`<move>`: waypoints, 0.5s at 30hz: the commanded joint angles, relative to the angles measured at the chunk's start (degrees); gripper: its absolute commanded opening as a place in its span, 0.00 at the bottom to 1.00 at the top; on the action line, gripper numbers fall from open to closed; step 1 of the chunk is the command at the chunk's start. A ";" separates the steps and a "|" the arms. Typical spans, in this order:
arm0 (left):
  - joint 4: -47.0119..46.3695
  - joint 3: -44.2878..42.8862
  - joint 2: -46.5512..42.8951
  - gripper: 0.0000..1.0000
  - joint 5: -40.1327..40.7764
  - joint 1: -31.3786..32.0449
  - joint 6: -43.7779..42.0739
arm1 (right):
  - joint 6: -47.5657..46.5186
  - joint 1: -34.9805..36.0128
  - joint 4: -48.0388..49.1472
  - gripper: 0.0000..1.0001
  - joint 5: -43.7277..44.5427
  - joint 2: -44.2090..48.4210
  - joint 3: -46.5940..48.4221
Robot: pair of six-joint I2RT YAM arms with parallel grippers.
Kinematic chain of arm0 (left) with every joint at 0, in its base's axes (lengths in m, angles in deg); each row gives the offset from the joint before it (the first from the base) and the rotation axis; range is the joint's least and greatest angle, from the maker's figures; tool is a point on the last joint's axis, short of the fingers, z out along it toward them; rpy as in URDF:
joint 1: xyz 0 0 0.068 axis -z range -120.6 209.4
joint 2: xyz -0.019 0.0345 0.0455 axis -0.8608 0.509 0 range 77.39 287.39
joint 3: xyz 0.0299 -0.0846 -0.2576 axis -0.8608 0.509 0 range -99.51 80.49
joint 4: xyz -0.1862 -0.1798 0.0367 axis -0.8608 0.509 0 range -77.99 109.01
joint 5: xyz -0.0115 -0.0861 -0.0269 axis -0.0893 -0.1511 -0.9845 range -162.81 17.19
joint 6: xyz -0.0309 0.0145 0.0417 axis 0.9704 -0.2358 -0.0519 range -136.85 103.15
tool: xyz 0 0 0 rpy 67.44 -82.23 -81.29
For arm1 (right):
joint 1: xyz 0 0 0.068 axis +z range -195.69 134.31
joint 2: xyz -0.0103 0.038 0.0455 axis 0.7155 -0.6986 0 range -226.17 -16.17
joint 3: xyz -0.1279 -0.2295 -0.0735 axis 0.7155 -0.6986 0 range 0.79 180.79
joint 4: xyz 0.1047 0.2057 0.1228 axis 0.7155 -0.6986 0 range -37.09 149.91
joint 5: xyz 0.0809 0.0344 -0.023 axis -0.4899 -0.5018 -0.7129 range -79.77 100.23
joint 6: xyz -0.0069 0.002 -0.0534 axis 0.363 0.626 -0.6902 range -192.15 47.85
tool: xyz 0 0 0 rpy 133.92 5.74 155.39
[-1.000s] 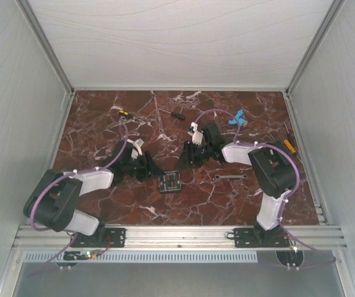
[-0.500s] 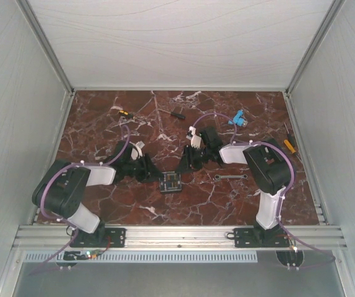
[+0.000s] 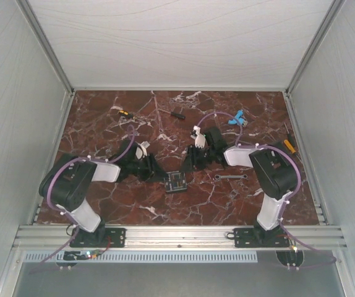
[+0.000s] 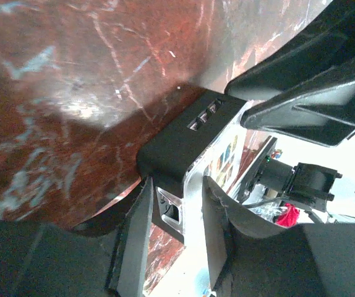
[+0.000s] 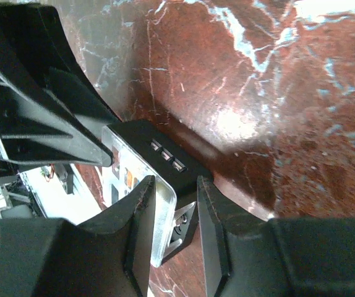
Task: Snap on the fuse box
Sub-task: Close the fuse box cover on the fuse box base.
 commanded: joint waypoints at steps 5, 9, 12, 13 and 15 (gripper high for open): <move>-8.37 1.75 -0.45 0.24 2.98 9.12 7.45 | -5.96 0.57 -8.16 0.26 1.45 -3.34 7.44; -0.39 1.13 -7.54 0.38 8.99 9.13 4.28 | -6.64 0.43 -9.75 0.33 3.54 -1.26 10.79; 7.16 -0.82 -12.38 0.49 13.91 9.04 -0.35 | -6.40 -0.18 -10.85 0.40 6.62 3.47 8.40; 9.40 -1.50 -13.83 0.51 15.45 9.04 -1.60 | -6.01 -0.53 -11.28 0.41 7.95 5.32 6.96; 12.79 -3.29 -15.83 0.56 18.49 9.04 -4.40 | -5.04 -1.03 -12.68 0.44 10.60 9.58 3.49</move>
